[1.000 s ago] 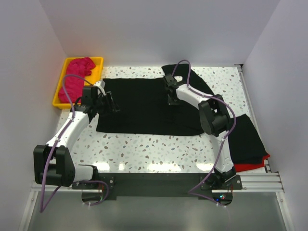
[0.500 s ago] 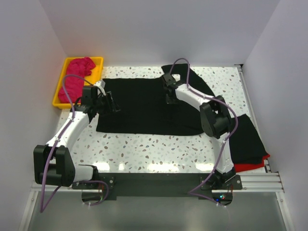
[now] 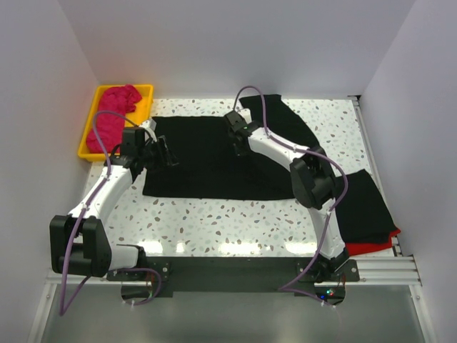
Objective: Fold and stack the t-shirts
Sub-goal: Fold the tshirt
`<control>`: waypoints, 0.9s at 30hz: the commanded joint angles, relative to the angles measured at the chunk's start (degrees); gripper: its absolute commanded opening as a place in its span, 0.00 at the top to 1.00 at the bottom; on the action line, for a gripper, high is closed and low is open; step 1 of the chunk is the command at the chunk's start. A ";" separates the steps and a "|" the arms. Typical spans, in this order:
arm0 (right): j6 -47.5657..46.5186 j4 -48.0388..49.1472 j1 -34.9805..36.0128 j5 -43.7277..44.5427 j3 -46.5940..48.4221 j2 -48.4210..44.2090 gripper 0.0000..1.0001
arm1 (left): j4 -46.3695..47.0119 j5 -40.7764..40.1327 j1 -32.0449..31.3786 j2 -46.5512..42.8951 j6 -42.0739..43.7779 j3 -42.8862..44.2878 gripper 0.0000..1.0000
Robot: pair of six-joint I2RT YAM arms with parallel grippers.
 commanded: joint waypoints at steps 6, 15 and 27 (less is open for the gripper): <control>-3.55 -0.92 1.24 2.43 5.74 3.70 0.88 | 1.81 1.16 0.62 -0.25 0.77 -0.31 0.43; -1.97 1.36 -3.14 -5.63 1.97 -1.47 0.15 | 1.98 1.78 0.62 -0.07 0.69 -0.40 0.43; 0.32 5.40 -18.96 -15.41 -4.63 -4.56 0.57 | 2.33 2.48 0.62 0.19 0.68 -0.48 0.43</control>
